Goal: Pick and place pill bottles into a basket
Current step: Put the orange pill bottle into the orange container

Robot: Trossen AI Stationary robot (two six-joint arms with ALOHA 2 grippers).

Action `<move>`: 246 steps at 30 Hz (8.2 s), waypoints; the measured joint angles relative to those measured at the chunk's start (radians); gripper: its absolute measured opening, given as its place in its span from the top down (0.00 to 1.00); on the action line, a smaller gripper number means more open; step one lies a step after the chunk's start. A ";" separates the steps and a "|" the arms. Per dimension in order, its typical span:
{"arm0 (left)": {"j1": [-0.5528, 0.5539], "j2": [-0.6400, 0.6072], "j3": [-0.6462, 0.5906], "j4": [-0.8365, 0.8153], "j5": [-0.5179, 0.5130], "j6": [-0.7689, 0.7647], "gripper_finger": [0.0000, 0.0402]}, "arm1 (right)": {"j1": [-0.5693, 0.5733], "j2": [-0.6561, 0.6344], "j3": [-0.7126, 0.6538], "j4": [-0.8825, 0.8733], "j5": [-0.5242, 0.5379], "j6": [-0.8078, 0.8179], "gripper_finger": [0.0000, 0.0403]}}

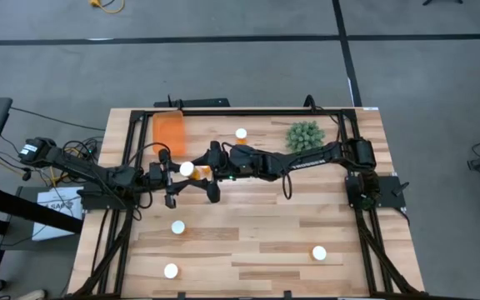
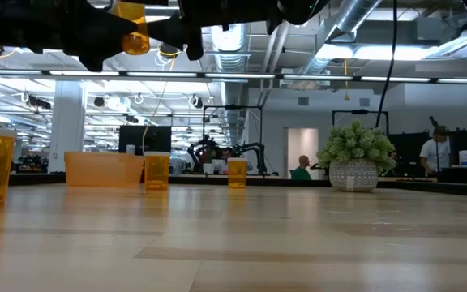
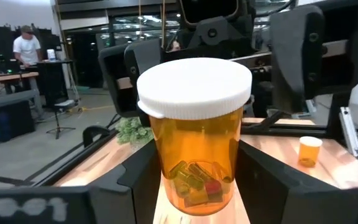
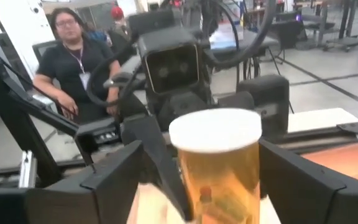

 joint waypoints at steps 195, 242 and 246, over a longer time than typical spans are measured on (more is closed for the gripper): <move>-0.092 -0.705 -0.138 -0.643 0.323 -0.048 0.44 | 0.990 -0.468 -0.466 -1.328 0.278 1.359 0.10; -0.091 -0.705 -0.138 -0.643 0.323 -0.048 0.44 | 0.932 -0.427 -0.541 -1.159 0.259 1.148 0.45; -0.091 -0.705 -0.138 -0.643 0.323 -0.048 0.44 | 0.914 -0.427 -0.541 -1.145 0.277 1.125 0.51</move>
